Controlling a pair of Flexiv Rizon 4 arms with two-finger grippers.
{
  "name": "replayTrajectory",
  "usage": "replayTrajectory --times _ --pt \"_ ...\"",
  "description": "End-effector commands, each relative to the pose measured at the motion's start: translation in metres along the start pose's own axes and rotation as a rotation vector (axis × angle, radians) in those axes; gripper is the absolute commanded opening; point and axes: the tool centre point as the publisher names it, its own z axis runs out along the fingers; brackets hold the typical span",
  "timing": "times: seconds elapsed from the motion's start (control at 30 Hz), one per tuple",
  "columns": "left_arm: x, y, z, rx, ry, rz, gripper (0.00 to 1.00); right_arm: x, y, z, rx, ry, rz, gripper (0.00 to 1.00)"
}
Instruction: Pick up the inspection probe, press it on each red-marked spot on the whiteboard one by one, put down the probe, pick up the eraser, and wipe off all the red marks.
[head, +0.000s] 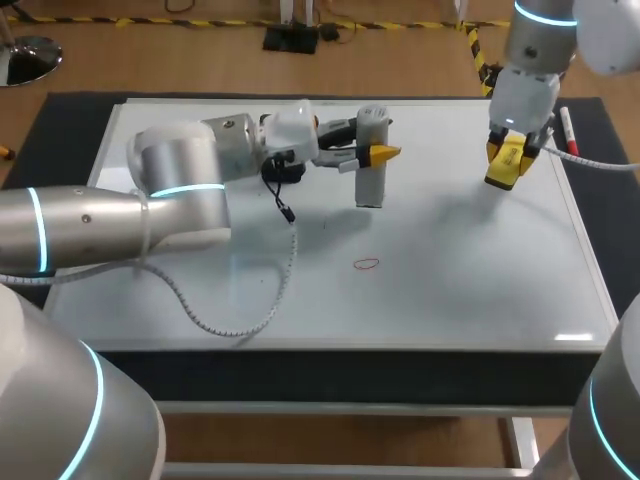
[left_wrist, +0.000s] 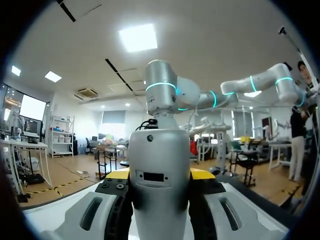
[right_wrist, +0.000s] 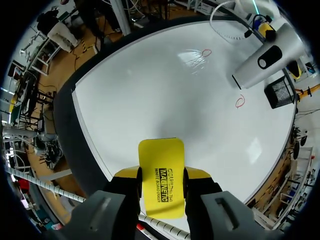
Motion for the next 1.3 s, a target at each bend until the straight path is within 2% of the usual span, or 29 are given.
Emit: replayTrajectory --times 0.03,0.23,0.53,1.3 --pt "-0.013 0.004 0.007 0.003 0.002 -0.005 0.00 0.000 -0.001 -0.001 0.001 0.003 -0.002 0.00" --pt "-0.022 0.009 0.014 0.012 0.013 -0.014 0.00 0.000 -0.001 -0.001 0.001 0.003 -0.002 0.00" --pt "-0.029 0.020 0.011 0.029 0.004 -0.017 0.00 0.000 -0.001 -0.001 0.001 0.003 -0.002 0.00" --pt "-0.033 0.031 0.009 0.025 0.022 -0.029 0.00 0.000 -0.001 -0.001 0.001 0.003 -0.002 0.00"
